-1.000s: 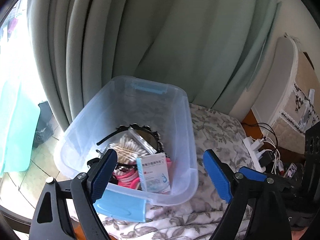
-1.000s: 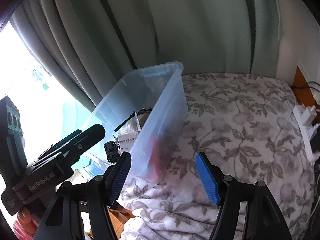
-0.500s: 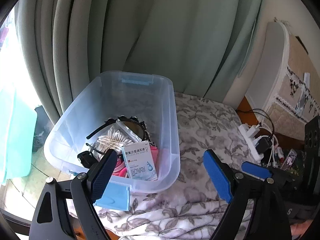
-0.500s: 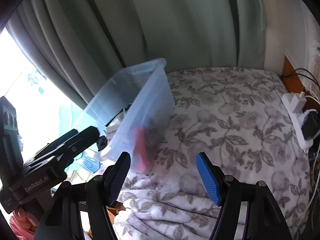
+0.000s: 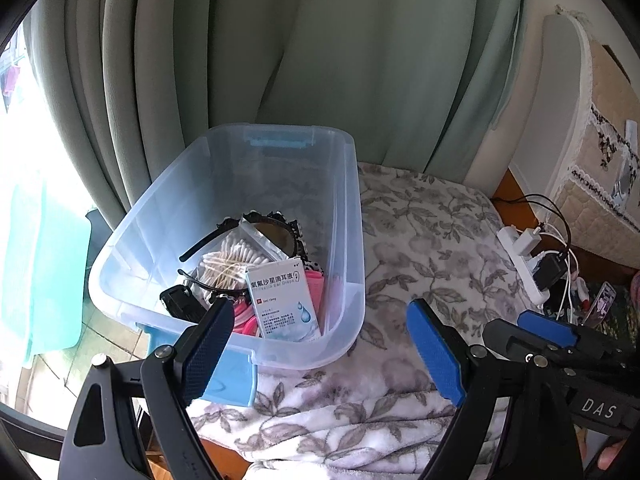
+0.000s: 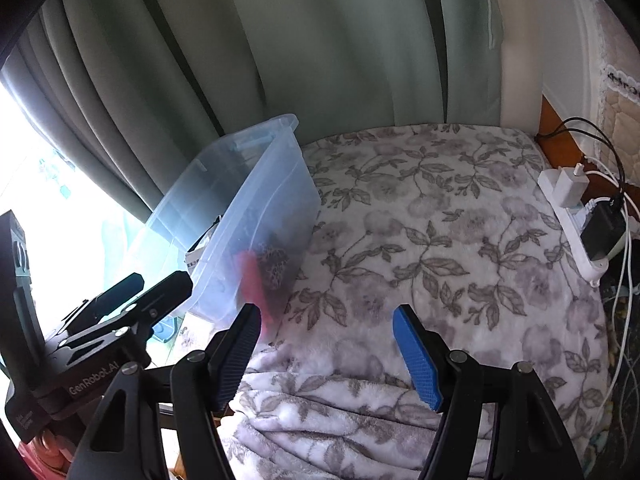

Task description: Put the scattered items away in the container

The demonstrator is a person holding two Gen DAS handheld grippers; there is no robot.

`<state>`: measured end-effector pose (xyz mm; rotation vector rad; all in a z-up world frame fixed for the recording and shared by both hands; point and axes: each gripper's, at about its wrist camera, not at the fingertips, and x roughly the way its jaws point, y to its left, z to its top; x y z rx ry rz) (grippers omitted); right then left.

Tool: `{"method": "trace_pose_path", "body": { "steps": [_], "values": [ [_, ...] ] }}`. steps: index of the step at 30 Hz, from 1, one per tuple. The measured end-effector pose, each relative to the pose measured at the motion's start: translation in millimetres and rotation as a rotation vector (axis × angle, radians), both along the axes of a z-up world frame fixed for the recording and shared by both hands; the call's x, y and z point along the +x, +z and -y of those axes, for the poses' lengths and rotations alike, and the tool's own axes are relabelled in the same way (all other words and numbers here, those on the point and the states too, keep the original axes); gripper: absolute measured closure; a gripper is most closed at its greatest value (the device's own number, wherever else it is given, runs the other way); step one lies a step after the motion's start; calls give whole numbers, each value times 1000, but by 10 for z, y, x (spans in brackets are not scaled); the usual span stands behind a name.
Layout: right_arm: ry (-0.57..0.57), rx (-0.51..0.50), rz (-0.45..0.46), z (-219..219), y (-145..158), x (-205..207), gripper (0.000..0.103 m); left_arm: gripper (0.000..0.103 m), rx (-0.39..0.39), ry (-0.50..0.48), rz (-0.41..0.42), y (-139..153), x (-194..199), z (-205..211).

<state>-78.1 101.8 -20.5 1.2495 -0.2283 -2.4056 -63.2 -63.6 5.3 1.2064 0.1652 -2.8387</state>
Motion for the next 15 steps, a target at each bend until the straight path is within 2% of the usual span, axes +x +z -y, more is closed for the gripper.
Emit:
{"method": "trace_pose_path", "body": {
  "steps": [15],
  "values": [
    [26,44,-2,142,94,86,31,15,4,5,25,-44,4,47]
  ]
}}
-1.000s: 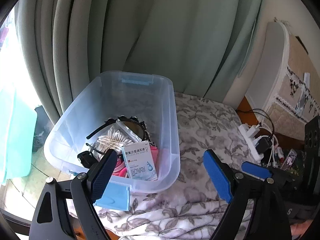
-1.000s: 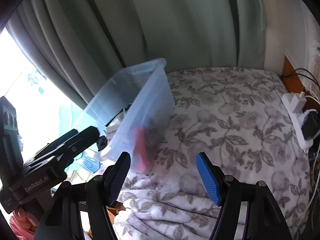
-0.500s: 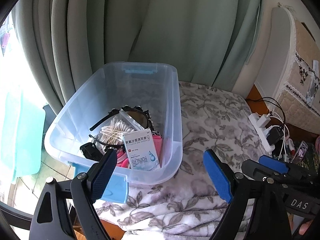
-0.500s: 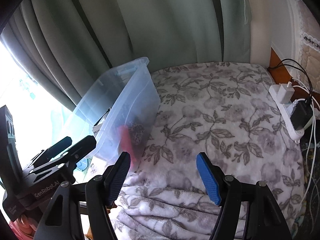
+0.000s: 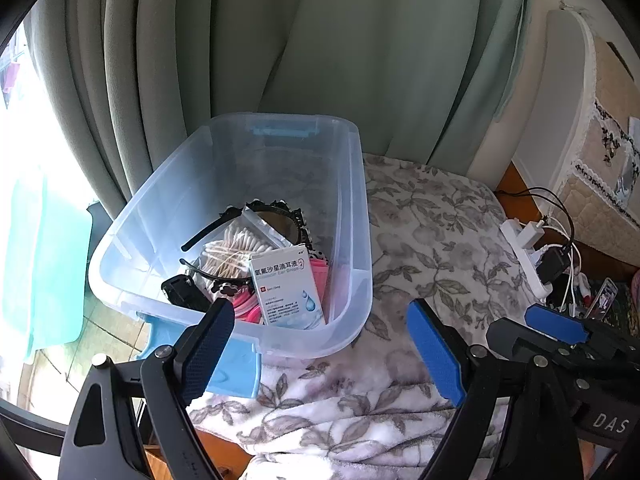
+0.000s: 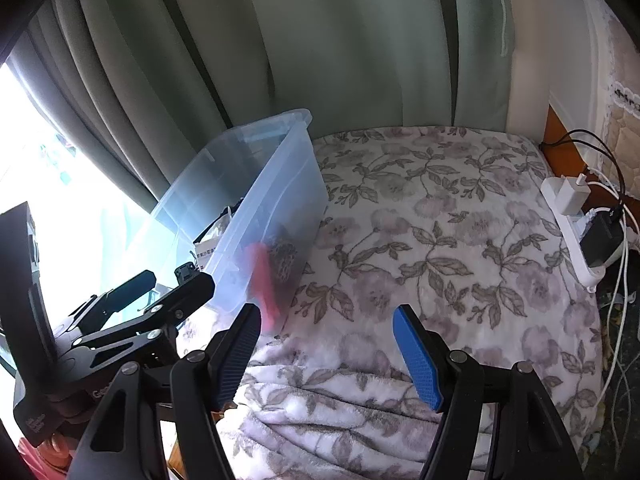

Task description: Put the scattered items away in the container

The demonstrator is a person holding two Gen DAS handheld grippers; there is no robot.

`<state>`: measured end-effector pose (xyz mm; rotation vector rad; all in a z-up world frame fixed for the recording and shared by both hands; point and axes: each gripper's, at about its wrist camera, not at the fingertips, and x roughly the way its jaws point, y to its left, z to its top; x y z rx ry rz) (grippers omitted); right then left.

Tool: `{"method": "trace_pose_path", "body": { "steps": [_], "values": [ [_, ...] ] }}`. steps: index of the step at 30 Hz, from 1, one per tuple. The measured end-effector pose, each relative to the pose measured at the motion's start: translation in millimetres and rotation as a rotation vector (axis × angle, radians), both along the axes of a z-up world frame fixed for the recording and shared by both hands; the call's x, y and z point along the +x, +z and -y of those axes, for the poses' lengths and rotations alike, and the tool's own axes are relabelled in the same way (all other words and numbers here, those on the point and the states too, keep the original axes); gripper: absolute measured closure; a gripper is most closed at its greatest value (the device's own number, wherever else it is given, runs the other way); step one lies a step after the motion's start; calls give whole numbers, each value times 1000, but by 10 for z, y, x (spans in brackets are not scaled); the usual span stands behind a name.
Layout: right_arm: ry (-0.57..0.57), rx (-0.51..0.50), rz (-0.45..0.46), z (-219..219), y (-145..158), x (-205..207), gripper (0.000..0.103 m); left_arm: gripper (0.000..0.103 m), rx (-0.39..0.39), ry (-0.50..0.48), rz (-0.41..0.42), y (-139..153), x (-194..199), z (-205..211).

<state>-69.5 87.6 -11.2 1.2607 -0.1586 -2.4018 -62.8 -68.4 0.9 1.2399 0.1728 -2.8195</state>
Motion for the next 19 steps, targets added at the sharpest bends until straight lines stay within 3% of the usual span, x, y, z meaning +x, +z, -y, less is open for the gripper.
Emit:
{"method": "trace_pose_path", "body": {
  "steps": [19],
  "values": [
    [8,28,-18,83,98,57,31,15,-8,10,-12,12,26,59]
  ]
}}
